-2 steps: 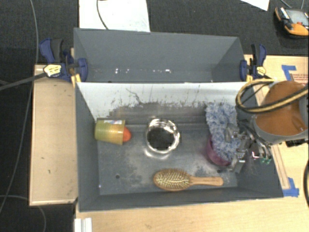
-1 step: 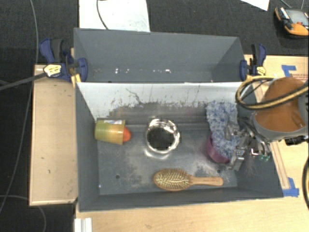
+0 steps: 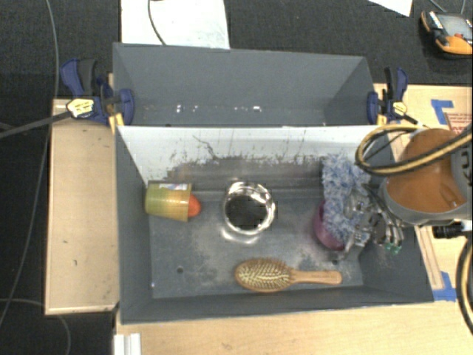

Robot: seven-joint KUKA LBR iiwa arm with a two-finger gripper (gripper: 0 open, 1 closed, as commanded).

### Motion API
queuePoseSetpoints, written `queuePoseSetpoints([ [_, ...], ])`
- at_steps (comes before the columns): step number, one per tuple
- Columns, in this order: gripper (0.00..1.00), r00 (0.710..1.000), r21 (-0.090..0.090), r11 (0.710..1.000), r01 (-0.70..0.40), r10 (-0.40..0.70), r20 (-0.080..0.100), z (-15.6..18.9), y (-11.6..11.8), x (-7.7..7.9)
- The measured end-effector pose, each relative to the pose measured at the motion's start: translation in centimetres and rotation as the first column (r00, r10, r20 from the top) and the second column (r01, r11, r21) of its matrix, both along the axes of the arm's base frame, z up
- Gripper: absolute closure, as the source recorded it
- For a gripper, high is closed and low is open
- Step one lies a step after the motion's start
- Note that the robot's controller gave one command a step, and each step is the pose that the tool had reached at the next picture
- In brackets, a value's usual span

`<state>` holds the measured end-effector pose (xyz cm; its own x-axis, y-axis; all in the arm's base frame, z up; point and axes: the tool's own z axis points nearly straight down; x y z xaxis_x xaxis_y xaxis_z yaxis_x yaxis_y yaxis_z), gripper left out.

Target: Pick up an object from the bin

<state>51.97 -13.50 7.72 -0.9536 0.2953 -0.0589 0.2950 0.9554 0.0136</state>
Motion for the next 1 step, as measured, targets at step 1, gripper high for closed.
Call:
queuePoseSetpoints([
  [1,1.0,1.0,0.0,1.0,-0.001,0.001,0.0,0.0,0.0,0.0],
])
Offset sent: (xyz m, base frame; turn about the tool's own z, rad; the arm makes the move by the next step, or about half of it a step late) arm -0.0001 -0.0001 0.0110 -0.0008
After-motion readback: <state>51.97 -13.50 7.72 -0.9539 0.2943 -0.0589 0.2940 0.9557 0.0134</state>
